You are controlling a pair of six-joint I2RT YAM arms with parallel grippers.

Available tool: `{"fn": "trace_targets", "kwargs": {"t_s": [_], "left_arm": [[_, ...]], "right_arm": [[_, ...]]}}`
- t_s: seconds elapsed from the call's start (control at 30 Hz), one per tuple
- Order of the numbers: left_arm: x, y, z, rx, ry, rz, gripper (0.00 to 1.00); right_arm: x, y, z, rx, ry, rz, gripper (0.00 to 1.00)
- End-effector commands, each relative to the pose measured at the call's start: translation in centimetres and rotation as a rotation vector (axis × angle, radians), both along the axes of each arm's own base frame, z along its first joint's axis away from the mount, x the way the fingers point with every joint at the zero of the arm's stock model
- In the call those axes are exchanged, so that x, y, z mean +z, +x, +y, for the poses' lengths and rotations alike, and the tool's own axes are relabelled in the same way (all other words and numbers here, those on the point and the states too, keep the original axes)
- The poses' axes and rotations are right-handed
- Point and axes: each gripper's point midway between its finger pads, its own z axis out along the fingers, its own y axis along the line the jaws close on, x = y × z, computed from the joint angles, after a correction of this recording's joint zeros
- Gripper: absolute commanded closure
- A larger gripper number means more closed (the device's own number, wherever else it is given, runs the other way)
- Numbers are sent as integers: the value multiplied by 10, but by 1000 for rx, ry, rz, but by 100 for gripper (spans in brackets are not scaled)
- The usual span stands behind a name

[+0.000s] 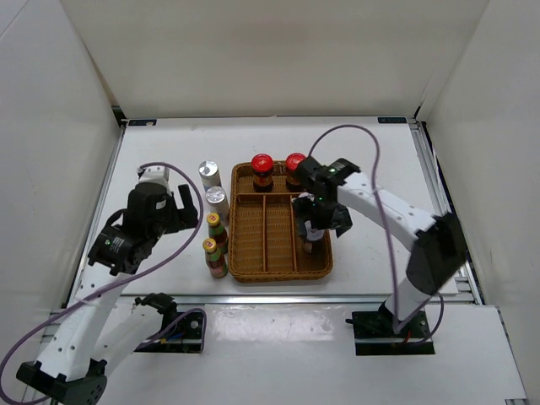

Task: Organize the condiment bottles

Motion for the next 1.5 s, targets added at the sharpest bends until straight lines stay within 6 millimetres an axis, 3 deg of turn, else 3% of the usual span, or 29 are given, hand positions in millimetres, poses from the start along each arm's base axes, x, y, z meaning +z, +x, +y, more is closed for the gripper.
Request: {"fn": "trace_targets", "kwargs": {"t_s": [0.0, 0.07, 0.2, 0.23, 0.3, 0.47, 0.67, 0.8, 0.97, 1.1, 1.3, 1.4, 1.43, 1.47], "left_arm": [[31, 11, -8, -43, -16, -66, 0], [28, 22, -8, -5, -8, -39, 0], [16, 49, 11, 193, 68, 35, 0], [21, 56, 8, 200, 59, 33, 0], [10, 72, 0, 205, 50, 90, 0], [1, 133, -11, 251, 5, 147, 0], [-4, 198, -31, 223, 3, 135, 0], [-12, 227, -42, 189, 18, 149, 0], [-43, 237, -49, 179, 22, 221, 0], [-71, 222, -42, 213, 31, 298, 0], [-86, 214, -42, 206, 5, 336, 0], [-98, 217, -43, 210, -12, 360, 17], [-98, 219, -43, 210, -12, 360, 25], [-96, 221, -45, 204, -22, 355, 40]], "right_arm": [[50, -4, -7, -25, 101, -137, 0], [65, -8, -12, -26, 137, -175, 0], [81, -20, -20, -25, 187, -215, 0], [83, -22, -21, -49, 197, -220, 0], [90, -29, -23, -55, 236, -253, 0], [96, -41, -30, -81, 288, -281, 0], [109, -39, -44, -53, 281, -369, 0], [116, -28, -47, 24, 234, -402, 0], [109, -15, -39, 111, 194, -391, 0], [98, -8, -32, 163, 169, -364, 0], [92, 0, -27, 197, 147, -348, 0], [93, 3, -25, 206, 146, -351, 0], [93, 3, -25, 206, 146, -351, 0], [93, 3, -25, 206, 146, -351, 0]]}}
